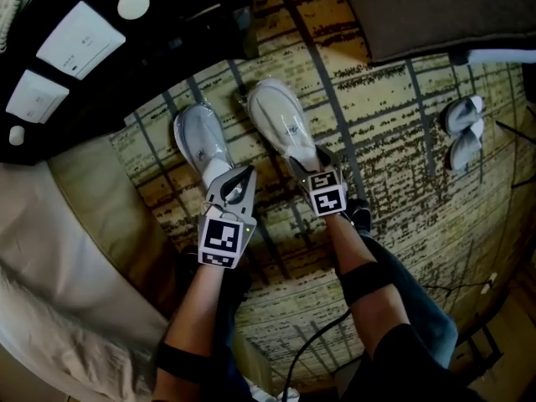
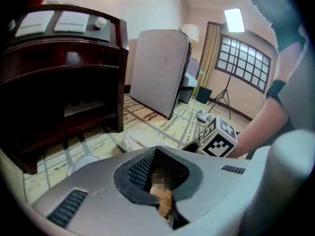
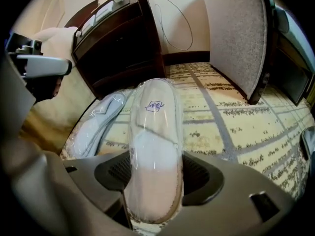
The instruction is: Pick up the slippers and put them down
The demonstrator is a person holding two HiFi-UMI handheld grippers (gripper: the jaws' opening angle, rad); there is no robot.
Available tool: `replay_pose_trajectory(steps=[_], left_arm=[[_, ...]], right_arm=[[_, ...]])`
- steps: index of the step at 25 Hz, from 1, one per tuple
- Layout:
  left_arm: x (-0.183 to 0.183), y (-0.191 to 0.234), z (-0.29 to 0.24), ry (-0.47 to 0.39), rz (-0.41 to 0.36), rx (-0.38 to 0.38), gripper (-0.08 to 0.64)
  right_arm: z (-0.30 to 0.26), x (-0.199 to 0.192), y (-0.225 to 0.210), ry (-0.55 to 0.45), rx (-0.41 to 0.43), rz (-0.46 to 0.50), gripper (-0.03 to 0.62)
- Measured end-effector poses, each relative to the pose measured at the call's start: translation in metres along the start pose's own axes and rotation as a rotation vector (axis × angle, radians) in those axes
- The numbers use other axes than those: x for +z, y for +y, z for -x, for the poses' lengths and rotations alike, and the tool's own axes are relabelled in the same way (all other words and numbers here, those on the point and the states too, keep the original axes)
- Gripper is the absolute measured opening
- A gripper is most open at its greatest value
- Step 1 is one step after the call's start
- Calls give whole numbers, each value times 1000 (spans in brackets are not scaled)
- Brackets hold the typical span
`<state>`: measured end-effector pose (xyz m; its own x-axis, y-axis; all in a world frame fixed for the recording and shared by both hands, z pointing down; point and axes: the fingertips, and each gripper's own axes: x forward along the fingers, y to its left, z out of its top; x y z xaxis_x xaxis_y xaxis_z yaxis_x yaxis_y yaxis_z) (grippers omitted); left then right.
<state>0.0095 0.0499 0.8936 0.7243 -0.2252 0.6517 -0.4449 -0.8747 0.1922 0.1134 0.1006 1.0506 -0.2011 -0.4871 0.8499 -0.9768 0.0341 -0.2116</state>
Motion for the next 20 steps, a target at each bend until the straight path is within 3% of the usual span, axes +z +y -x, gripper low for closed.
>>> replay_pose_trajectory(steps=[9, 14, 20], left_arm=[[10, 25, 27, -13, 40, 73, 2], [19, 62, 35, -38, 33, 144, 2], [35, 108, 36, -84, 31, 236, 2]], right_arm=[[32, 53, 53, -62, 99, 31, 293], [20, 107, 79, -101, 136, 52, 291], [-4, 178, 92, -171, 149, 12, 291]])
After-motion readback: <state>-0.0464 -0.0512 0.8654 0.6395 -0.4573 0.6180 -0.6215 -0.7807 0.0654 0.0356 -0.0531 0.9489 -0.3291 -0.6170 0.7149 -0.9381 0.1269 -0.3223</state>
